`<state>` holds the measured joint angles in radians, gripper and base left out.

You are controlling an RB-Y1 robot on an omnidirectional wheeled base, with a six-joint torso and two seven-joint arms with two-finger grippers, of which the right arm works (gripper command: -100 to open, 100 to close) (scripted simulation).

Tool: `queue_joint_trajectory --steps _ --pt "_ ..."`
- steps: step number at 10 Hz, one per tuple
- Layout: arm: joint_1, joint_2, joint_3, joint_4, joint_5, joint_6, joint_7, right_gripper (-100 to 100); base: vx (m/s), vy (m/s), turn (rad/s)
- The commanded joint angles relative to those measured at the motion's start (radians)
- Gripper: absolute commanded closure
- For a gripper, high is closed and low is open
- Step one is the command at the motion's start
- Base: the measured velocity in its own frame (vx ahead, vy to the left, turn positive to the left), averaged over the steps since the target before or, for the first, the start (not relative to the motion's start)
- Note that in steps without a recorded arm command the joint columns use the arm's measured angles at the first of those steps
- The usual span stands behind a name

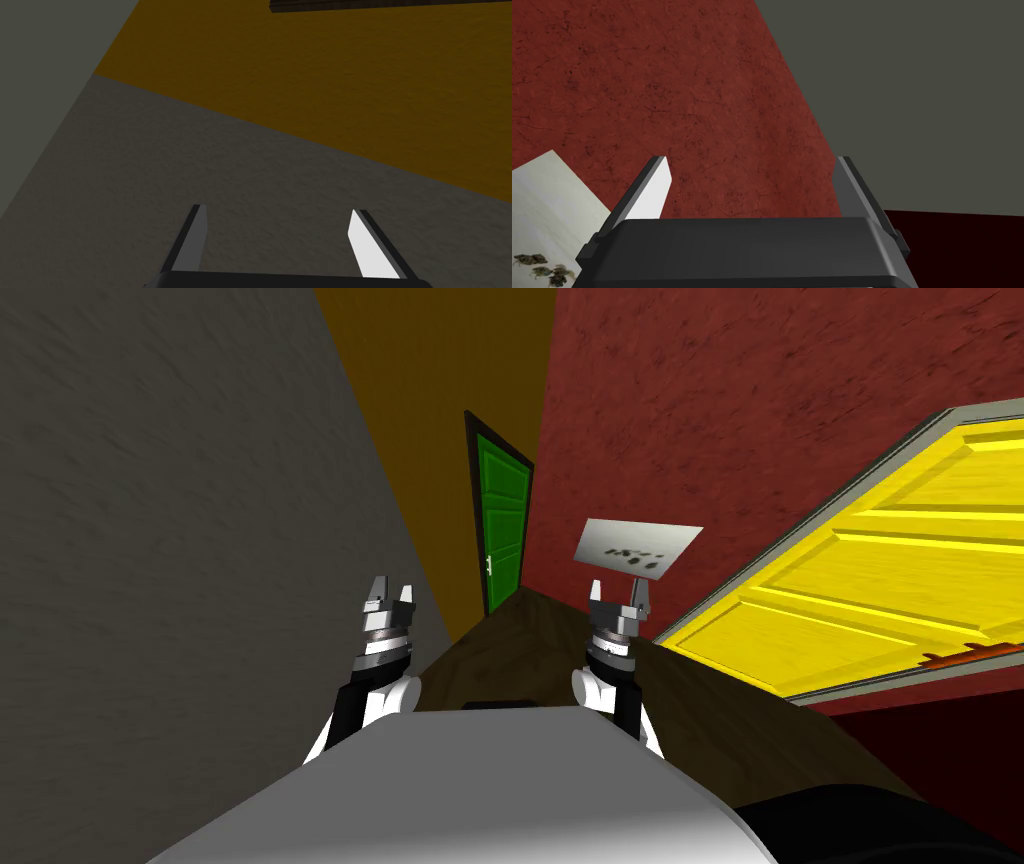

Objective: Pull the door open

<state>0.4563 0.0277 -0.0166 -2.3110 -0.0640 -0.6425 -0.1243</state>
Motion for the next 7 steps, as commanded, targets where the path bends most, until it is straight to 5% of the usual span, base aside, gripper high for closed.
queue_joint_trajectory --steps 1,7 --pt "-0.010 -0.016 0.011 0.032 -0.021 -0.006 -0.021 -100 0.119 -0.019 0.186" --pt "-0.050 -0.064 0.053 0.158 -0.106 -0.030 -0.106 -100 0.137 -0.046 0.190"
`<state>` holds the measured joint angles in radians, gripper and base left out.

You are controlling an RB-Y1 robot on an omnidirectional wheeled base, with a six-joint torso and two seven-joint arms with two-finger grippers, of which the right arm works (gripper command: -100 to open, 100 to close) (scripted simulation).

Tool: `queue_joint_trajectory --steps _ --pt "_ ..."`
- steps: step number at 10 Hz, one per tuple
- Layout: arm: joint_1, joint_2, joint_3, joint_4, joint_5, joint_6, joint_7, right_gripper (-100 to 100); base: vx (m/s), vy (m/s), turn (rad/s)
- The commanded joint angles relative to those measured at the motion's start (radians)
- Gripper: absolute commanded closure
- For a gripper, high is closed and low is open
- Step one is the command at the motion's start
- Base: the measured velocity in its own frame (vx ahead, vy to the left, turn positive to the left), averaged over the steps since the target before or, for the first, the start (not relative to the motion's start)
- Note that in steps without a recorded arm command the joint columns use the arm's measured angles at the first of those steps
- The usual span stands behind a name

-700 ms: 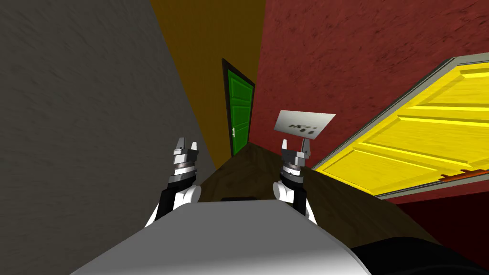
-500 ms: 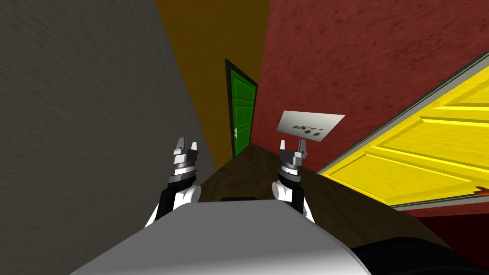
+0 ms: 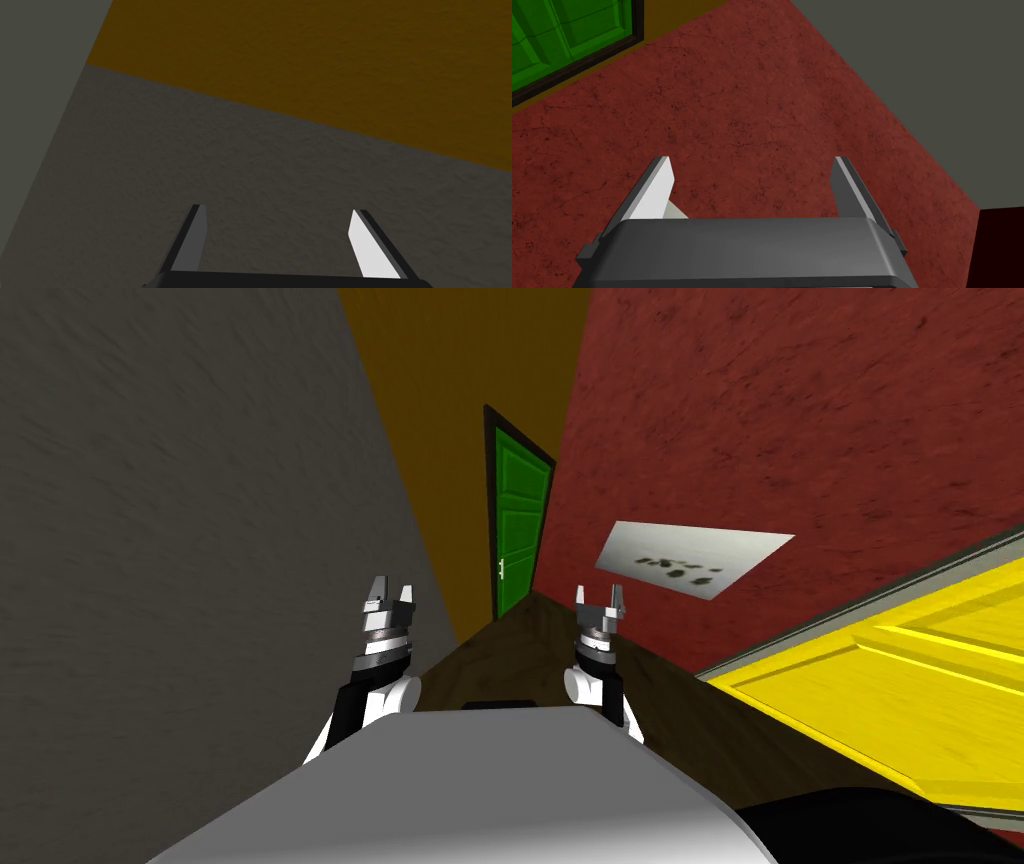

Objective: Pull the door open

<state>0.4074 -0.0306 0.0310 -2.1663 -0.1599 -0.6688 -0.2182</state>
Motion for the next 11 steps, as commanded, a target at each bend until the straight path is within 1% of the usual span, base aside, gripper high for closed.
queue_joint_trajectory --steps 1,3,4,6,7,8,11 --pt "-0.010 -0.014 0.015 0.041 -0.029 -0.009 -0.031 -100 0.141 -0.055 0.209" --pt "-0.019 -0.022 0.024 0.068 -0.048 -0.014 -0.050 -100 0.122 -0.041 0.151" --pt "-0.028 -0.031 0.033 0.096 -0.067 -0.020 -0.069 -100 0.103 -0.066 0.183" --pt "-0.038 -0.039 0.044 0.129 -0.089 -0.026 -0.091 -100 0.094 -0.063 0.151" --pt "-0.049 -0.047 0.055 0.161 -0.111 -0.032 -0.112 -100 0.115 -0.065 0.258" --pt "-0.054 -0.051 0.060 0.177 -0.121 -0.035 -0.123 -100 0.114 -0.059 0.208" --pt "-0.070 -0.063 0.077 0.228 -0.156 -0.045 -0.158 -100 0.099 -0.061 0.127"
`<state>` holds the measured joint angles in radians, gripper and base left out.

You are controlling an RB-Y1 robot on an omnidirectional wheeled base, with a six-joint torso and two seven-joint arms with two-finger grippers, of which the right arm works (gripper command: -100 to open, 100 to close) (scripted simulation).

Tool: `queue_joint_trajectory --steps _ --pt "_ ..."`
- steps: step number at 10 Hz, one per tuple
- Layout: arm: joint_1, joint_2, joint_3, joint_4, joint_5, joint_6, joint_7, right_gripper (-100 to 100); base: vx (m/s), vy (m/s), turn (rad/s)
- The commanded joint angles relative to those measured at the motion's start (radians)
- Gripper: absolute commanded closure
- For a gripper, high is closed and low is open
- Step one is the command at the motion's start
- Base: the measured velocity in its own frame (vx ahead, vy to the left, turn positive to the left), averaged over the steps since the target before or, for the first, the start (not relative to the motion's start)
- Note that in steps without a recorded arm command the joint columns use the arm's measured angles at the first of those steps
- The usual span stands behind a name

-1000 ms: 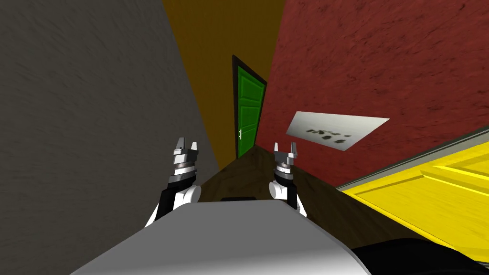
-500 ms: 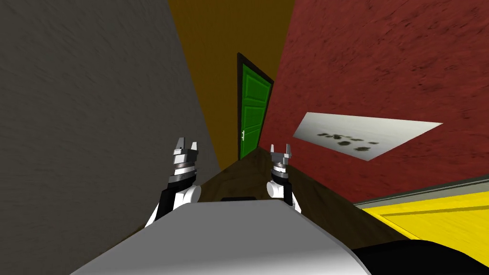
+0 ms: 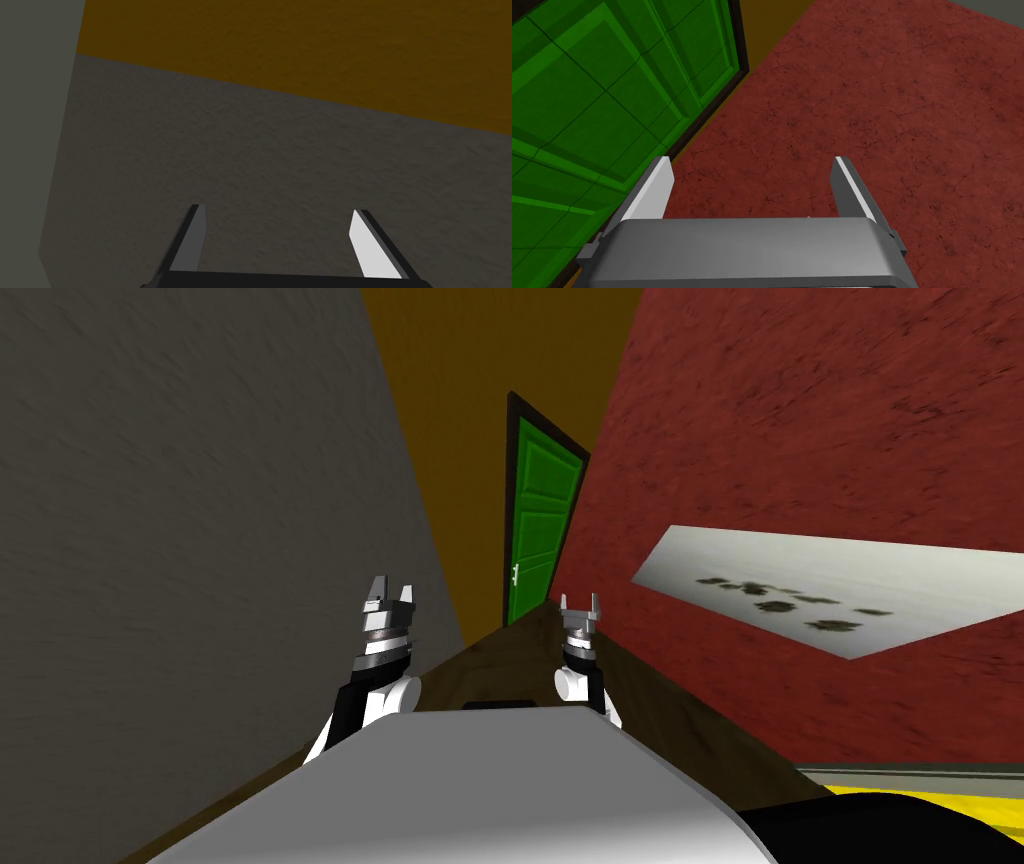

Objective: Pull the door open

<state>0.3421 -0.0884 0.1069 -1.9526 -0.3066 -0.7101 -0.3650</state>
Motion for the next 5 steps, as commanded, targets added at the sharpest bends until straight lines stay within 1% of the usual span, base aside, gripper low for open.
queue_joint_trajectory --steps 1,5 --pt "-0.010 -0.009 0.007 0.032 -0.021 -0.007 -0.023 -100 0.079 -0.074 0.150" --pt "-0.033 -0.024 0.031 0.103 -0.069 -0.021 -0.071 -100 0.074 -0.057 0.156"
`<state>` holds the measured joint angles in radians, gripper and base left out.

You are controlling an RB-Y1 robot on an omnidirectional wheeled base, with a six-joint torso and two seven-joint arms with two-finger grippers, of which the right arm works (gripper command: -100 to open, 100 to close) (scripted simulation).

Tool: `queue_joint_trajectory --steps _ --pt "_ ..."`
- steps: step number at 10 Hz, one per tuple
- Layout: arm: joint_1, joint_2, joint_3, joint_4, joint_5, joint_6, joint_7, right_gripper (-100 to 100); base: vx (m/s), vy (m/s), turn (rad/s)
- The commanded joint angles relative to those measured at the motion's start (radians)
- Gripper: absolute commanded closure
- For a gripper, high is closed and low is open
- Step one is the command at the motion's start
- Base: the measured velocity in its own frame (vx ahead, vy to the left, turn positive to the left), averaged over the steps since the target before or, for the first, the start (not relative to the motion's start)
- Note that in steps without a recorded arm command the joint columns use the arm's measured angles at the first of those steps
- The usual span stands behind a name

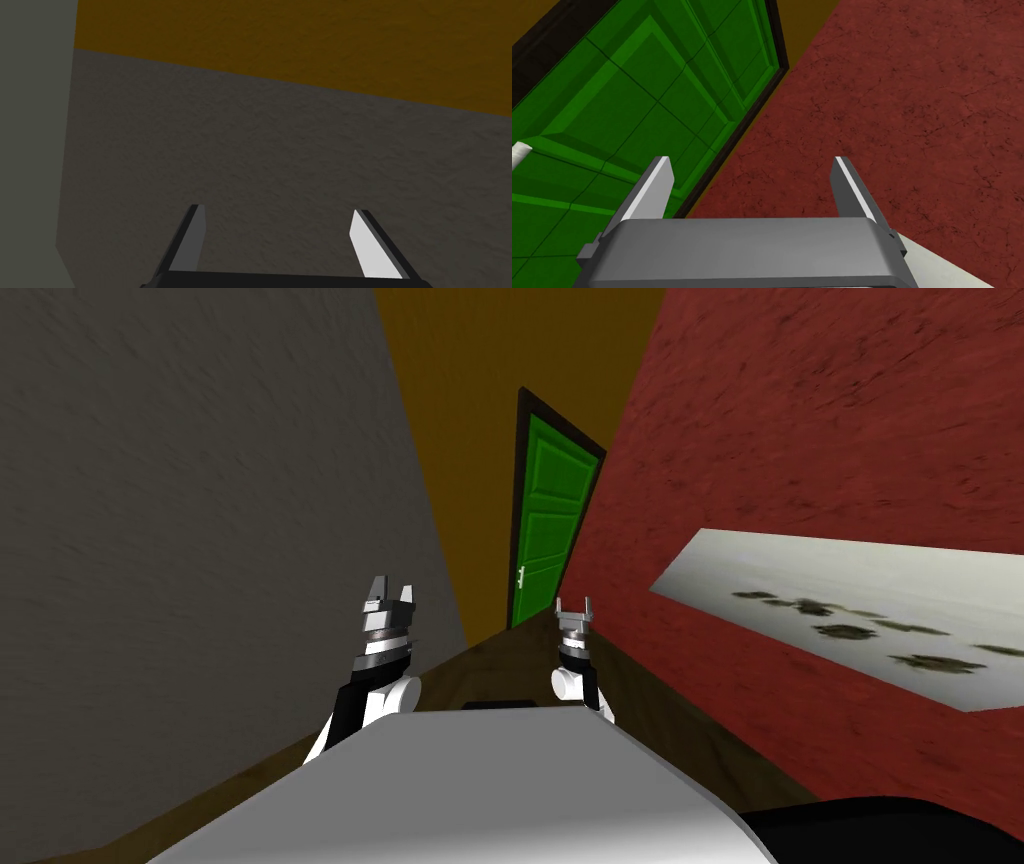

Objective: Pull the door open

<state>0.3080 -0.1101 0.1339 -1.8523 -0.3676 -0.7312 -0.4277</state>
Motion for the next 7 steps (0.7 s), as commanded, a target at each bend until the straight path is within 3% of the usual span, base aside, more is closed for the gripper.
queue_joint_trajectory --steps 1,7 --pt "-0.011 -0.010 0.017 0.041 -0.034 -0.007 -0.034 -100 0.123 -0.090 0.287" --pt "-0.047 -0.031 0.055 0.155 -0.111 -0.029 -0.111 -100 0.082 -0.080 0.170"
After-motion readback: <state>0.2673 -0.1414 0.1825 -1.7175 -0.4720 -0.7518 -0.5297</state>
